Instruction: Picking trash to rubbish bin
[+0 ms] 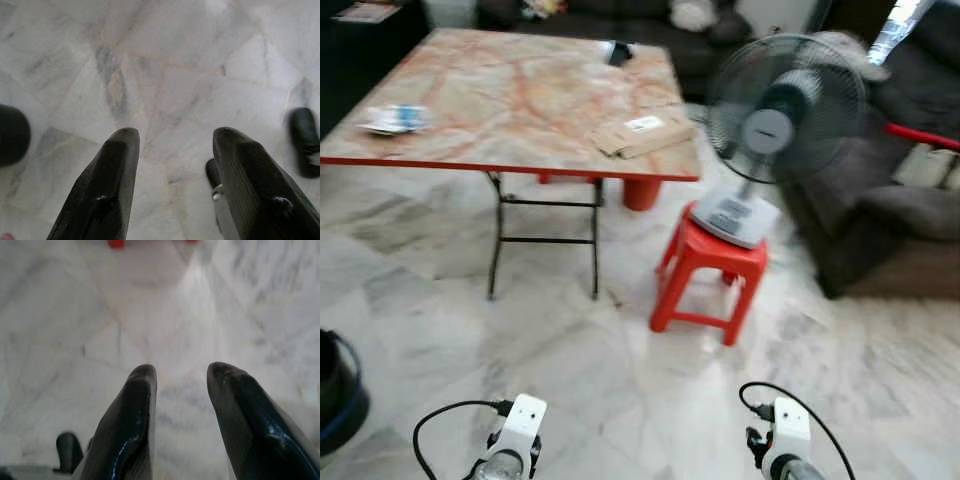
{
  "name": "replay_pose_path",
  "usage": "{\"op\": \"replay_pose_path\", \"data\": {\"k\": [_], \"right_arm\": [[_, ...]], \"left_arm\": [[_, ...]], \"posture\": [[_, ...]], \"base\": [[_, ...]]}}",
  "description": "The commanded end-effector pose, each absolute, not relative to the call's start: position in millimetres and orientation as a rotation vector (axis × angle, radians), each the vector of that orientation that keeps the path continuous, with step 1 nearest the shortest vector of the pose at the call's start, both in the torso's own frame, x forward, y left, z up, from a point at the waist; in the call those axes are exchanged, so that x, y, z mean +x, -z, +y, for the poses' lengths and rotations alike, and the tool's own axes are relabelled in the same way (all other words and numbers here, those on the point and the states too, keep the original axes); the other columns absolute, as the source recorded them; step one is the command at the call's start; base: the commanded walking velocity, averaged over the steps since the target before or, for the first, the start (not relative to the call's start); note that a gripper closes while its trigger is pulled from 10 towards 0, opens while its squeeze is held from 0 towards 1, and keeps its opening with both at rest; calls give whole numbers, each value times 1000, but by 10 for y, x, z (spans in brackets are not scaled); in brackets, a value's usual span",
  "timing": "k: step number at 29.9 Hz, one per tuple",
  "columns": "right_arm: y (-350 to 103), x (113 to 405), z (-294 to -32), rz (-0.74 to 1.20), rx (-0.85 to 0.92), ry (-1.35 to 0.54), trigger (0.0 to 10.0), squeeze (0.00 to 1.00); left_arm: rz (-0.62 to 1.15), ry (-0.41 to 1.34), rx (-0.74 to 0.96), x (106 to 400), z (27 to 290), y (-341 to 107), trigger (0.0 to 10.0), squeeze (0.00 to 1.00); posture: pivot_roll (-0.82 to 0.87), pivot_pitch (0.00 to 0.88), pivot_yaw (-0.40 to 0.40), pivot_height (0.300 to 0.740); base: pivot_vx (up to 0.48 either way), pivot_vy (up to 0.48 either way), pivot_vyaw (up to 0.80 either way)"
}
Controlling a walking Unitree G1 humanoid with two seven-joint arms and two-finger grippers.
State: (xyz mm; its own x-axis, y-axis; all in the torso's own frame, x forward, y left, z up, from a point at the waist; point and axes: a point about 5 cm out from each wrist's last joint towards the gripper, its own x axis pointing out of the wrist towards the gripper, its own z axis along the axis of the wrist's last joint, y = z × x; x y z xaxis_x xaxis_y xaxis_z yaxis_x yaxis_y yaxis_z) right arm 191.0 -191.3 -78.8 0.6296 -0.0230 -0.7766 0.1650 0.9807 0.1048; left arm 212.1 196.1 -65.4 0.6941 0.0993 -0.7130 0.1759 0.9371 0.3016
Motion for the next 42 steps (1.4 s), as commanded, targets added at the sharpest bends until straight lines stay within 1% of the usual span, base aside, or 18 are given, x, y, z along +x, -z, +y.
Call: {"op": "replay_pose_path", "data": {"k": [1,13,19,23,24,25,27,29,30,31,32,33,37,39,40,42], "right_arm": [[772,1929,-1947,873,171,115,10000,0],[744,1976,-1936,846,179,105,10000,0],[684,2083,-1915,804,166,79,10000,0],[619,2182,-1914,756,170,76,10000,0],[567,2260,-1905,720,172,66,10000,0],[567,2260,-1905,720,172,66,10000,0],[455,2409,-1884,646,159,34,10000,0],[448,2418,-1883,641,157,32,10000,0],[303,2591,-1851,551,161,-4,10000,0],[303,2591,-1851,551,161,-4,10000,0],[35,2859,-1792,399,151,-65,10000,0],[35,2859,-1792,399,151,-65,10000,0],[-371,3171,-1694,189,145,-124,10000,0],[-540,3275,-1643,107,156,-143,10000,0],[-692,3356,-1572,35,166,-164,10000,0],[-781,3399,-1532,-5,173,-172,10000,0]], "left_arm": [[819,43,359,2088,1939,677,10000,0],[816,39,363,2093,1936,675,10000,0],[783,4,368,2138,1959,638,10000,0],[703,-45,379,2262,1992,539,10000,0],[657,-70,369,2340,2000,476,10000,0],[657,-70,369,2340,2000,476,10000,0],[575,-114,344,2476,2017,355,10000,0],[570,-117,343,2483,2018,348,10000,0],[473,-137,323,2627,2014,205,10000,0],[473,-137,323,2627,2014,205,10000,0],[320,-166,294,2843,2010,-47,10000,0],[320,-166,294,2843,2010,-47,10000,0],[157,-180,276,3059,2001,-353,10000,0],[101,-165,291,3122,1976,-457,10000,0],[50,-153,310,3171,1972,-555,10000,0],[11,-158,308,3207,1977,-634,10000,0]], "posture": [[93,113,-83,740],[91,119,-83,740],[88,123,-84,740],[89,124,-82,740],[87,126,-80,740],[87,126,-80,740],[86,128,-81,740],[86,128,-81,740],[82,131,-78,740],[82,131,-78,740],[79,130,-78,740],[79,130,-78,740],[68,130,-74,740],[67,131,-72,740],[54,130,-64,740],[51,133,-69,740]], "base": [[0,0,0],[0,0,0],[0,0,0],[275,0,0],[281,0,0],[281,0,0],[285,0,0],[285,0,0],[281,0,0],[281,0,0],[281,0,0],[281,0,0],[291,0,0],[302,0,0],[326,0,0],[337,0,0]]}}
